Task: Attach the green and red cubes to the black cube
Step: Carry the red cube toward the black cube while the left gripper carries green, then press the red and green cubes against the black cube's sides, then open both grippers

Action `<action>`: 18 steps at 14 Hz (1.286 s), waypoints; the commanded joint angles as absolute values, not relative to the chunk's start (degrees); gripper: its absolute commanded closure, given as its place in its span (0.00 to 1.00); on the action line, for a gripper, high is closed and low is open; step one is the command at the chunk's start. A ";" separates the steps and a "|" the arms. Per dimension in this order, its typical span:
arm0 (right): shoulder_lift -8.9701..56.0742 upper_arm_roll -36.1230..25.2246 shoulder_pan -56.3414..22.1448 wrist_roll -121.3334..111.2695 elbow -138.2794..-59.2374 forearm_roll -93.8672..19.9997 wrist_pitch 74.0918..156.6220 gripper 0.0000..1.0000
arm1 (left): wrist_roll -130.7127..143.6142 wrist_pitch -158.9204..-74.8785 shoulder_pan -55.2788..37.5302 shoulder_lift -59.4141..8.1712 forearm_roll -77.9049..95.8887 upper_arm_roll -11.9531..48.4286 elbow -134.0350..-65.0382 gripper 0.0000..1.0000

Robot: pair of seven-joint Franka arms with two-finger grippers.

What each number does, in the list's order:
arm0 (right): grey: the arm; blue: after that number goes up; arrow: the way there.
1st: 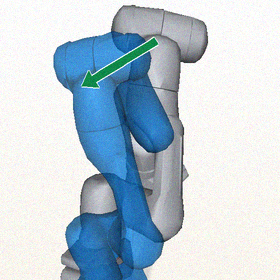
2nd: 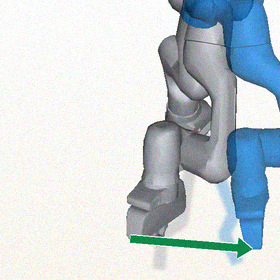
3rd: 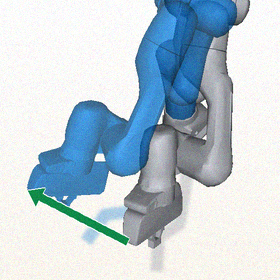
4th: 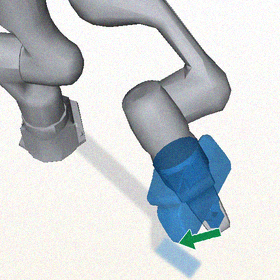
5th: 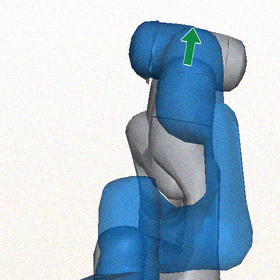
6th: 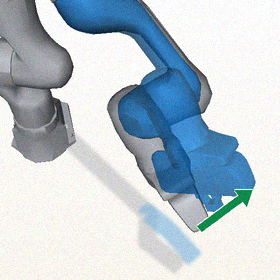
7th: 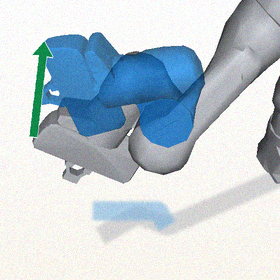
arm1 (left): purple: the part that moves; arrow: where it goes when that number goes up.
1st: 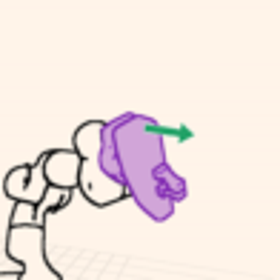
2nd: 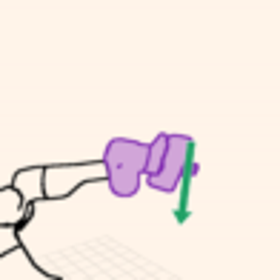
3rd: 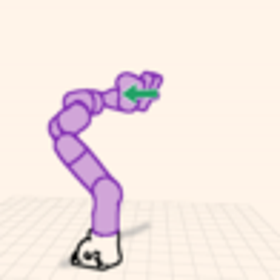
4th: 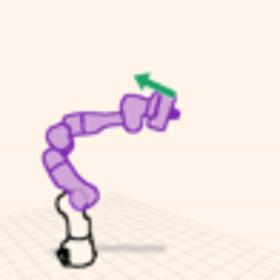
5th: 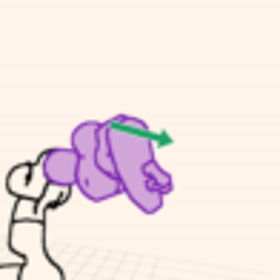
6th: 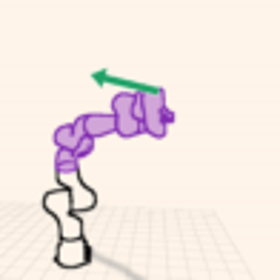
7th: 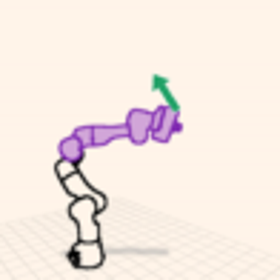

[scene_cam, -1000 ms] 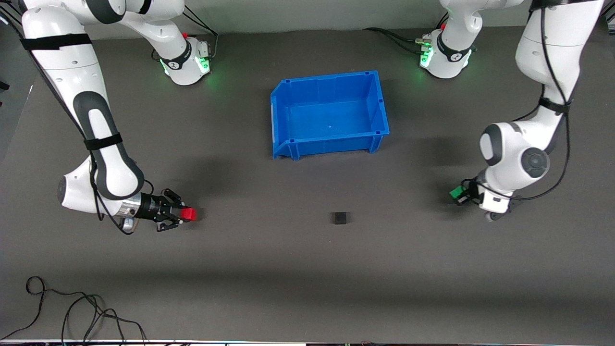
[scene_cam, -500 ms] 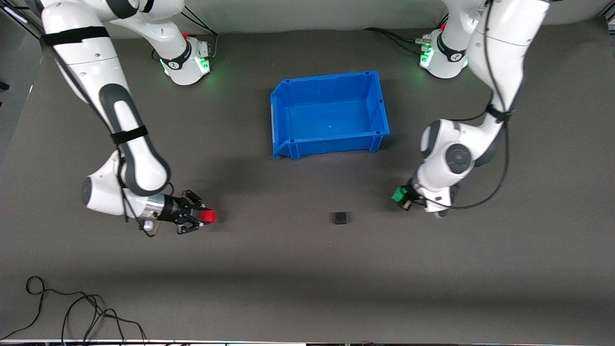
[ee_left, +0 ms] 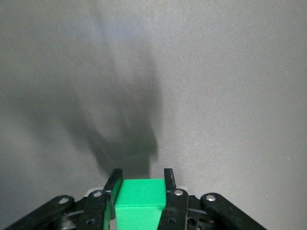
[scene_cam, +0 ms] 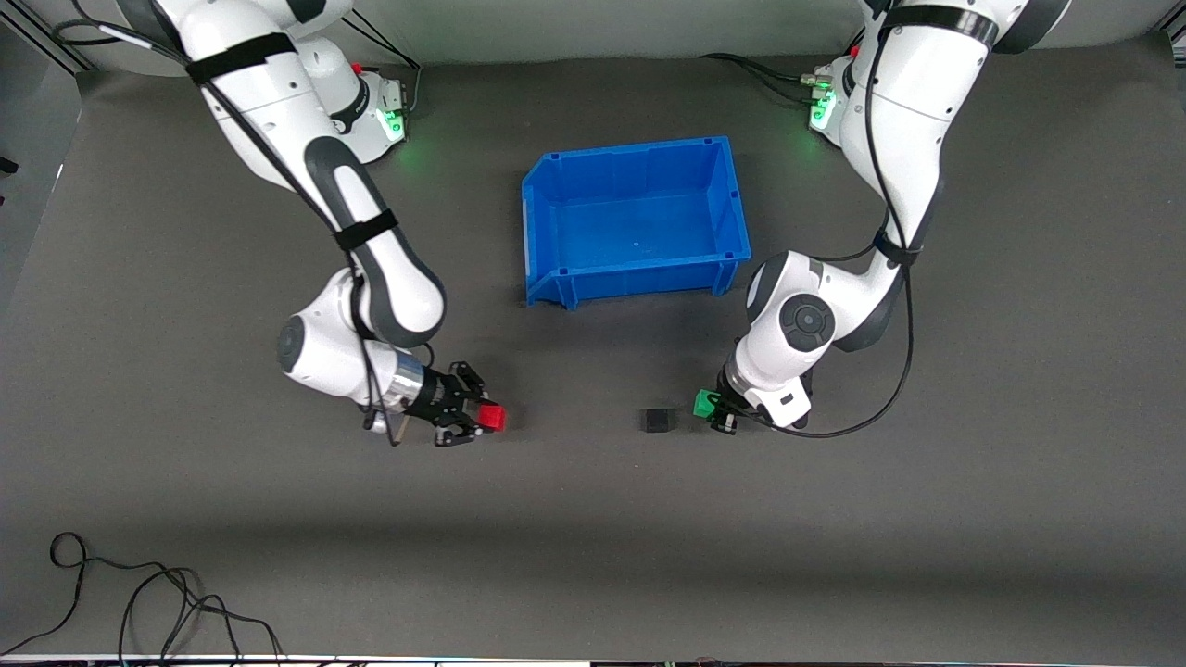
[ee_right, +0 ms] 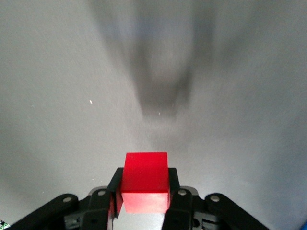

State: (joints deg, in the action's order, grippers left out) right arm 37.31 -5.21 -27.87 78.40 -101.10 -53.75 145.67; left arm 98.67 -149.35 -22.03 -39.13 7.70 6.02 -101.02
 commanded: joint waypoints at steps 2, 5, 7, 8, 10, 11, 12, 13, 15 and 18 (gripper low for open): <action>42.61 -5.89 -33.30 85.14 -94.06 -55.28 150.81 0.61 | 106.69 -149.50 -25.13 -45.42 7.65 5.01 -92.65 1.00; 45.61 -5.98 -36.03 89.81 -90.10 -55.02 152.83 0.61 | 108.28 -149.50 -26.72 -47.20 7.47 4.92 -91.23 1.00; 47.36 -5.98 -38.22 92.01 -88.60 -55.02 154.41 0.61 | 108.28 -149.50 -26.72 -47.20 7.21 4.92 -91.23 1.00; 48.16 -5.98 -39.10 93.59 -87.64 -54.76 155.47 0.61 | 108.28 -149.50 -26.72 -47.20 7.12 4.92 -91.23 1.00; 49.65 -6.15 -40.68 95.79 -85.79 -54.40 156.09 0.61 | 108.28 -149.50 -26.72 -47.20 6.94 4.92 -91.32 1.00; 50.27 -6.15 -40.95 96.32 -85.17 -54.32 156.27 0.61 | 108.19 -149.41 -26.72 -47.20 6.94 4.83 -91.23 1.00; 50.88 -6.15 -41.39 96.33 -84.47 -54.32 156.36 0.61 | 108.19 -149.41 -26.72 -47.20 6.94 4.83 -91.23 1.00; 51.50 -6.15 -41.83 96.42 -83.94 -54.40 156.36 0.61 | 108.11 -149.33 -26.72 -47.20 6.94 4.83 -91.23 1.00; 52.64 -6.24 -42.80 98.07 -82.71 -54.32 156.97 0.61 | 108.11 -149.41 -26.72 -47.20 6.86 4.83 -91.23 1.00; 54.49 -6.50 -44.12 100.89 -80.07 -53.35 157.15 0.61 | 108.02 -149.06 -26.72 -47.02 6.86 4.83 -91.23 1.00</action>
State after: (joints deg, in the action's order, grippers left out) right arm 51.72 -5.28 -42.41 97.23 -84.07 -53.80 156.26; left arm 106.58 -149.40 -25.62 -45.32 7.57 5.75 -93.11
